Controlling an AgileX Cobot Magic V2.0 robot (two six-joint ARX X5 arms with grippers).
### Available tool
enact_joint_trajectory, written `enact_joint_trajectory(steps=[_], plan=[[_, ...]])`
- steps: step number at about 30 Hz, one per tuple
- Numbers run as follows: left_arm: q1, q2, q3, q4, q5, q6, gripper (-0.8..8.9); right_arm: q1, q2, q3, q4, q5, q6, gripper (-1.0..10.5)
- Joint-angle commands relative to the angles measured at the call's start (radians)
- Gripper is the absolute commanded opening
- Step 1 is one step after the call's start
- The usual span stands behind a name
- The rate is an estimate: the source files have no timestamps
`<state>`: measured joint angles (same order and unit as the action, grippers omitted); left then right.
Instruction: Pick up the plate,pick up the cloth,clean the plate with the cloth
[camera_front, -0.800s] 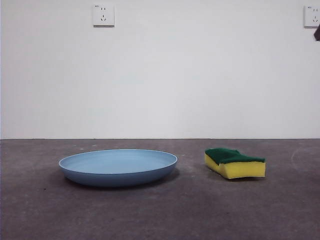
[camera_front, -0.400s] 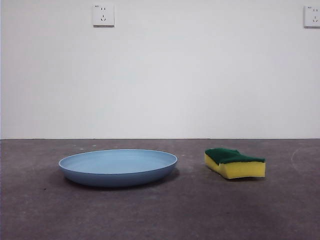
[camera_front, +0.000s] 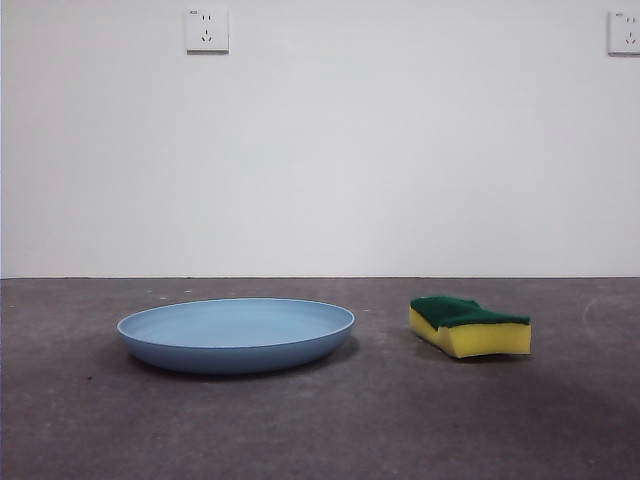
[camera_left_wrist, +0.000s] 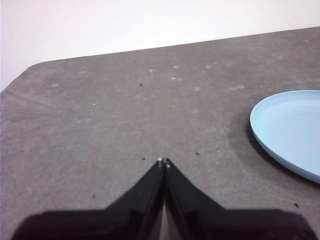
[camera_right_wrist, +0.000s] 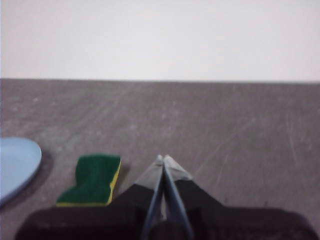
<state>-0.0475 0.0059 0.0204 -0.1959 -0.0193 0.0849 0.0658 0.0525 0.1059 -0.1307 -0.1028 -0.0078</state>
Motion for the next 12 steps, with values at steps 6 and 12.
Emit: enact_joint_trajectory(steps=[6,12], plan=[[0.003,-0.002,-0.009,-0.007,-0.002,-0.009,-0.03,0.000,-0.051,-0.100,-0.033,0.003,0.079,0.0],[0.003,-0.002,-0.009,-0.008,-0.002,-0.009,-0.03,0.001,-0.051,-0.100,-0.048,0.003,0.097,0.0]])
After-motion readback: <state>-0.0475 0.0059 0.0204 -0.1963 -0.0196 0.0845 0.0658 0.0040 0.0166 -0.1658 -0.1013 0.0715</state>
